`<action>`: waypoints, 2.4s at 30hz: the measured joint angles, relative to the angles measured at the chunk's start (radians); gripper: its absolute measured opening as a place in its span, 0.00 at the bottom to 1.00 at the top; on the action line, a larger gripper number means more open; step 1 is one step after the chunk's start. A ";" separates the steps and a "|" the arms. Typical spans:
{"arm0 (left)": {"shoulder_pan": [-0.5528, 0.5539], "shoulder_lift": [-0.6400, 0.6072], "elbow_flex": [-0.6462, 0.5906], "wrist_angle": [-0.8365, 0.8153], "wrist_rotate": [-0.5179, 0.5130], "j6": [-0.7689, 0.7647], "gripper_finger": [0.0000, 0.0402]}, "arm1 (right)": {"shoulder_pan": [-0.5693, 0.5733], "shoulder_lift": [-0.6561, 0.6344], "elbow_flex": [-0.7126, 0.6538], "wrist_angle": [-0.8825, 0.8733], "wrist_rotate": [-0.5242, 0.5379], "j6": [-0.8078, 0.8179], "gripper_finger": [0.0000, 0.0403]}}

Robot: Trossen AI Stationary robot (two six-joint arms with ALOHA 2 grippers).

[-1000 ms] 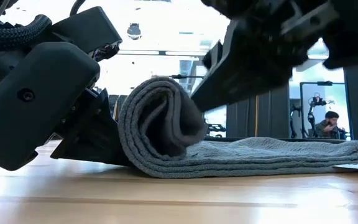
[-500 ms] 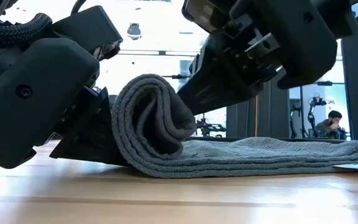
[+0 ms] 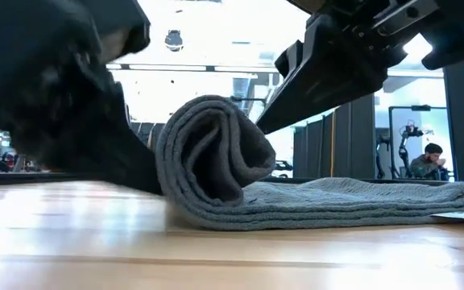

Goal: Roll towel
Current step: Roll the gray towel

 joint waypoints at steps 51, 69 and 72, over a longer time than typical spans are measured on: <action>0.027 -0.024 -0.001 -0.007 0.124 -0.062 0.53 | -0.048 0.130 -0.001 0.229 -0.137 0.021 0.00; 0.018 -0.024 -0.001 -0.031 0.125 -0.092 0.53 | 0.004 0.067 0.000 0.134 -0.122 0.035 0.00; 0.018 -0.024 -0.001 -0.023 0.125 -0.091 0.53 | -0.003 0.100 0.000 0.189 -0.138 0.034 0.00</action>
